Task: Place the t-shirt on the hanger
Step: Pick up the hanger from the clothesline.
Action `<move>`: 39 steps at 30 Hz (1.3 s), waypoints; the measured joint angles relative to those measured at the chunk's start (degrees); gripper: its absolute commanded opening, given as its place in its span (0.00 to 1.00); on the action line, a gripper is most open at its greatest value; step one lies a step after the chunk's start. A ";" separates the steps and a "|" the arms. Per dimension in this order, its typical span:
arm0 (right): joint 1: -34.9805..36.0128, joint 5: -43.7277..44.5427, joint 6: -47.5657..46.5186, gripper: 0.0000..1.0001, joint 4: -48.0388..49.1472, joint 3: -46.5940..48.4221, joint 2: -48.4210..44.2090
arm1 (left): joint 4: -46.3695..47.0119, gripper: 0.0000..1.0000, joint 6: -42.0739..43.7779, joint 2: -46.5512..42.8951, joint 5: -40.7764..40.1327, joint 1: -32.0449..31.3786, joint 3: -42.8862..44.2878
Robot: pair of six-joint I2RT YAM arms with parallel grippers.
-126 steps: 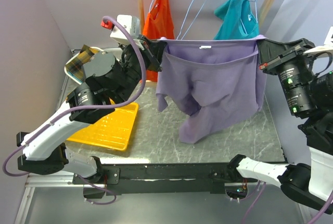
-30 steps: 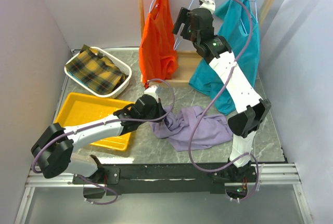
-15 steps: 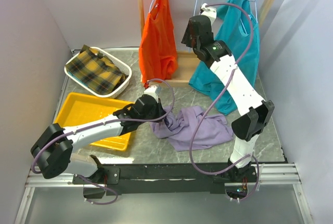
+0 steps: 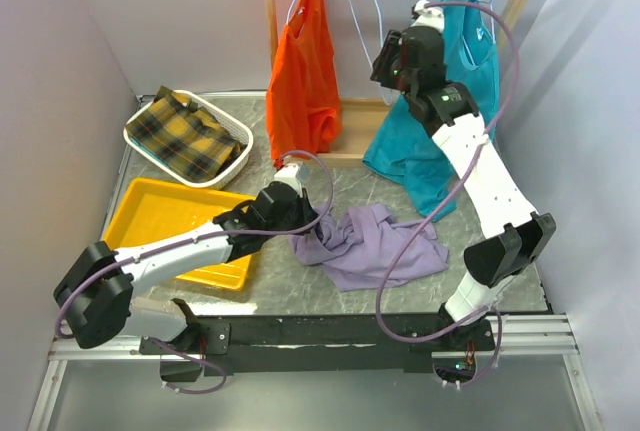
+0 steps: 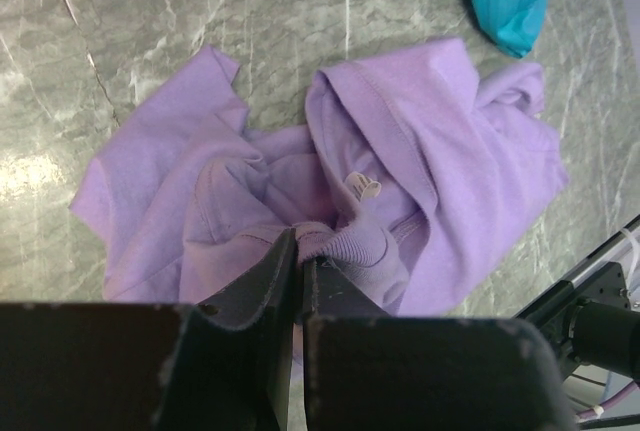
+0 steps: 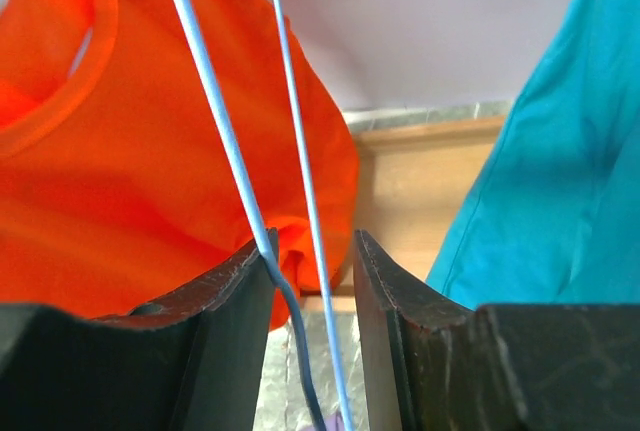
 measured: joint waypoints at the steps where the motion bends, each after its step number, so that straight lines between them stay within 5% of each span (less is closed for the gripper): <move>1: -0.74 -1.22 -0.28 0.44 0.44 0.00 -0.07 | 0.00 0.09 0.00 -0.26 0.00 0.00 0.00; 14: -2.95 -11.04 -7.93 0.37 0.98 5.77 4.07 | -0.11 0.09 0.20 -2.03 -0.17 0.00 -1.16; 39: -2.95 -5.97 -15.32 0.33 -7.43 8.28 4.26 | -0.11 0.08 0.22 -2.69 -0.17 0.00 -1.27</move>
